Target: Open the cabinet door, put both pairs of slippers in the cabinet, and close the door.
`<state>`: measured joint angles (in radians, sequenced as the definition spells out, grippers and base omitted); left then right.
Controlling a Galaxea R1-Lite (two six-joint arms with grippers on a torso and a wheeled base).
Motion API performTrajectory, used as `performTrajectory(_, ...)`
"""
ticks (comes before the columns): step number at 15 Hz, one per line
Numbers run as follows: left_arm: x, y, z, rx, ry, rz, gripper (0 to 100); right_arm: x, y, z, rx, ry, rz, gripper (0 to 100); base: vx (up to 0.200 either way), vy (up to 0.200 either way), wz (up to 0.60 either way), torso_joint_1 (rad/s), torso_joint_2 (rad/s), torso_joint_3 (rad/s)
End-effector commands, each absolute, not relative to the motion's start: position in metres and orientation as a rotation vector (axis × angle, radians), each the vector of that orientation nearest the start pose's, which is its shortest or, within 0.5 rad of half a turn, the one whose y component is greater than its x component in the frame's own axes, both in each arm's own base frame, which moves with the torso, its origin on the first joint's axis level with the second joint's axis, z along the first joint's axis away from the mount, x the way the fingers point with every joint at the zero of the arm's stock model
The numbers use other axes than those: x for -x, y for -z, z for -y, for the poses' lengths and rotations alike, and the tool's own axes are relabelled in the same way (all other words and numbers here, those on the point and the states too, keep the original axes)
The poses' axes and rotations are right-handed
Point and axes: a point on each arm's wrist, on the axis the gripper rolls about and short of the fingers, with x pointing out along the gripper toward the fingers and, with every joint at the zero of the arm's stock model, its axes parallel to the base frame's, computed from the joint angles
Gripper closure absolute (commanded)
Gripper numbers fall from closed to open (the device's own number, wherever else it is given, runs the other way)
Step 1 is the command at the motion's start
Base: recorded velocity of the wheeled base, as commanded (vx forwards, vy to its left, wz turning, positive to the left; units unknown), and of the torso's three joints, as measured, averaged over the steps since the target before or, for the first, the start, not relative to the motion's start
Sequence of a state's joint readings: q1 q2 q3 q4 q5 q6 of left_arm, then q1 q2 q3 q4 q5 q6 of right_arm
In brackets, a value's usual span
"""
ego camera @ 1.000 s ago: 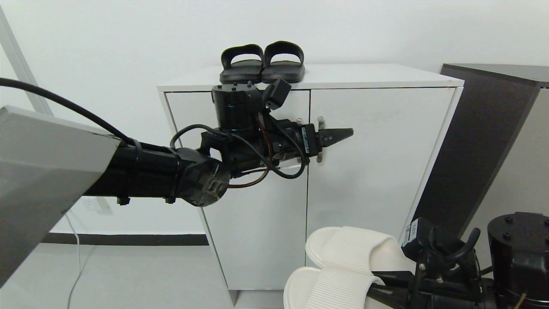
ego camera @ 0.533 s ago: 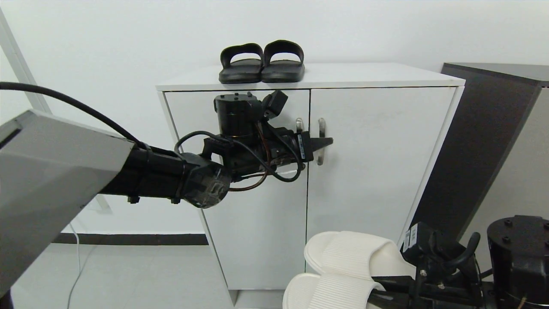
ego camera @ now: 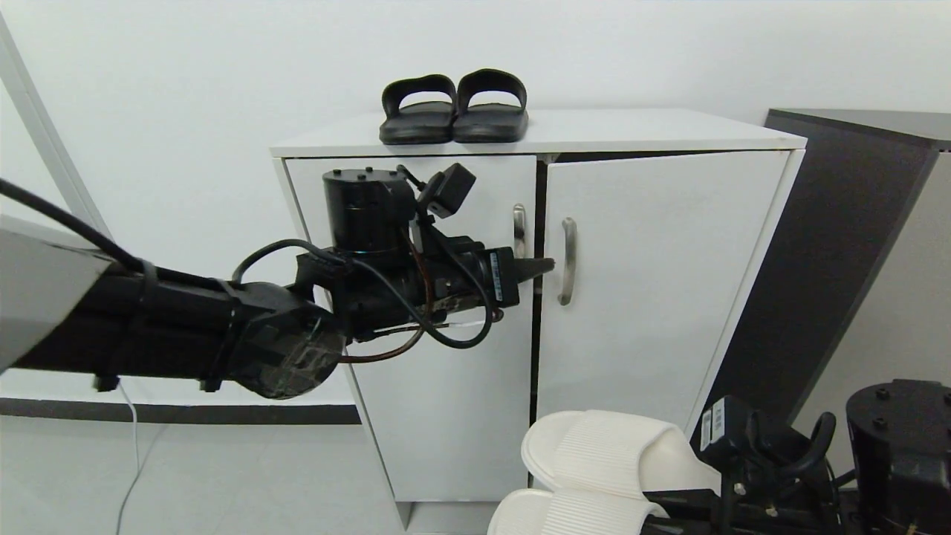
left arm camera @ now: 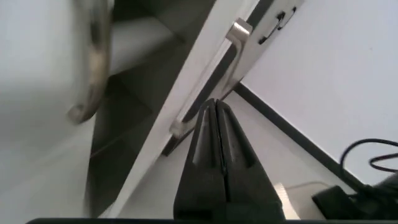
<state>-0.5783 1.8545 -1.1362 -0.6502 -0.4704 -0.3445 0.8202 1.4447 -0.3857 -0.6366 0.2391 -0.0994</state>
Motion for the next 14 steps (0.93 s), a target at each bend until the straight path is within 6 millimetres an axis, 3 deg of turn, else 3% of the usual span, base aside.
performTrajectory(1, -0.280, -0.241, 0.196, 0.308, 1.038, -0.207, 100, -0.136, -0.140, -0.154, 0.216, -1.065, -0.373, 100, 0.000, 0.000, 0.00, 0.000, 0.00, 0.000)
performTrajectory(3, -0.281, -0.246, 0.192, 0.315, 1.030, -0.193, 100, -0.136, -0.140, -0.155, 0.217, -1.069, -0.373, 100, 0.000, 0.000, 0.00, 0.000, 0.00, 0.000)
performTrajectory(7, -0.303, -0.248, 0.185, 0.344, 0.983, -0.180, 100, -0.135, -0.140, -0.155, 0.219, -1.070, -0.373, 100, 0.000, 0.000, 0.00, 0.000, 0.00, 0.000)
performTrajectory(14, -0.343, -0.248, 0.207, 0.388, 0.978, -0.160, 100, -0.134, -0.139, -0.154, 0.221, -1.070, -0.376, 100, 0.000, 0.000, 0.00, 0.000, 0.00, 0.000)
